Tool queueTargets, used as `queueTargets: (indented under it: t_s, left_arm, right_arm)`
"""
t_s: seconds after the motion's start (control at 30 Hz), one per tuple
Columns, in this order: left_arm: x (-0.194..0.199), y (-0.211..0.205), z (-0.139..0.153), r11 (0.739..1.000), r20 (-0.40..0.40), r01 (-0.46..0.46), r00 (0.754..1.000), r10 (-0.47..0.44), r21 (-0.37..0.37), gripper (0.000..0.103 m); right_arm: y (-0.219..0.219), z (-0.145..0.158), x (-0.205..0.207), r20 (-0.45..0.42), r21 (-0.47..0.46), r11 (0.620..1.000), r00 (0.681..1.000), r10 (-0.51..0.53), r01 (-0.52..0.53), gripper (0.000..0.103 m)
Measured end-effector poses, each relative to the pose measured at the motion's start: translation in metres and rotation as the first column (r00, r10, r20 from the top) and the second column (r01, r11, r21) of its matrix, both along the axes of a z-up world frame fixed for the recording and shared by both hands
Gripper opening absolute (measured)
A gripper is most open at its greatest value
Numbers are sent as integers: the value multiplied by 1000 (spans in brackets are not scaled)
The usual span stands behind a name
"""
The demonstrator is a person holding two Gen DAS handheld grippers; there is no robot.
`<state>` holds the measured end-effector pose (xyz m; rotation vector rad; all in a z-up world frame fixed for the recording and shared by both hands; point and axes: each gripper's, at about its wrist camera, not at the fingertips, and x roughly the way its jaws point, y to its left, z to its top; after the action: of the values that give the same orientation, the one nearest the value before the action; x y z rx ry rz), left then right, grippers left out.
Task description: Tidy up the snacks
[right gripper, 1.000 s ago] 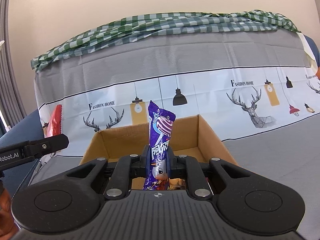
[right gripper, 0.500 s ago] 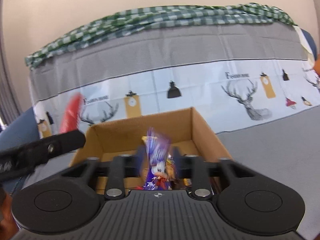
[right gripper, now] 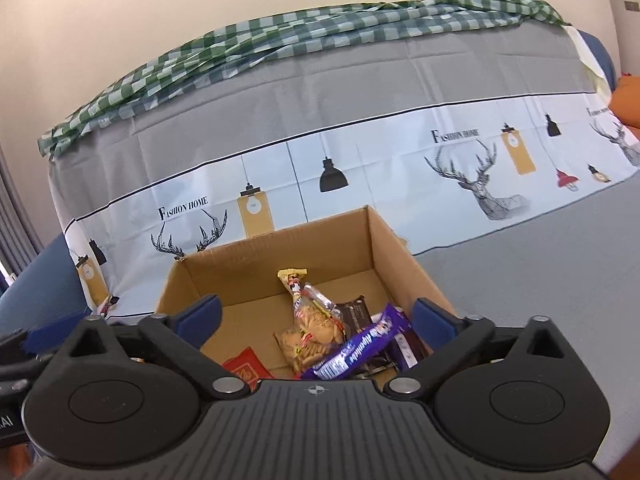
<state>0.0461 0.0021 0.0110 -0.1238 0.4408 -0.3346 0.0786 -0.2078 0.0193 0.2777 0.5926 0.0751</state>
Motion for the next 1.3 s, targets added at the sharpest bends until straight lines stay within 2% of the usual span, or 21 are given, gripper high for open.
queueTargets:
  t_s: [0.07, 0.13, 0.23, 0.3, 0.4, 0.5, 0.6, 0.73, 1.3]
  left_arm:
    - [-18, -5, 6, 999, -7, -21, 1000, 21, 27, 96]
    - [-36, -10, 9, 999, -22, -30, 999, 31, 17, 103]
    - [-55, -20, 1, 998, -96, -62, 993, 65, 28, 102]
    - [-68, -22, -9, 995, -118, -96, 988, 96, 12, 102]
    - [-79, -22, -27, 987, -153, -153, 975, 160, 57, 102]
    - [-72, -20, -39, 982, -215, -167, 959, 183, 94, 102]
    - [-66, -18, -45, 975, -239, -182, 948, 208, 126, 102]
    - [-57, -17, -53, 975, -291, -186, 933, 214, 121, 102]
    - [-45, -21, -54, 975, -301, -195, 928, 219, 106, 102]
  right_arm:
    - [-5, 6, -14, -3, -5, 1000, 1000, 13, -13, 102]
    - [-8, 8, -29, -28, -31, 999, 999, 17, -18, 102]
    - [-14, 2, -54, -57, -48, 999, 998, 17, -19, 102]
    - [-18, 0, -66, -73, -21, 1000, 997, 5, -6, 102]
    - [-18, -4, -77, -59, -49, 998, 998, 24, -27, 102]
    - [-17, -8, -79, -69, -114, 993, 997, 28, -36, 102]
    - [-19, -10, -78, -74, -123, 992, 997, 25, -34, 102]
    - [-20, -13, -74, -88, -112, 993, 996, 19, -29, 102]
    - [-10, -21, -67, -106, -173, 982, 993, 55, -73, 102]
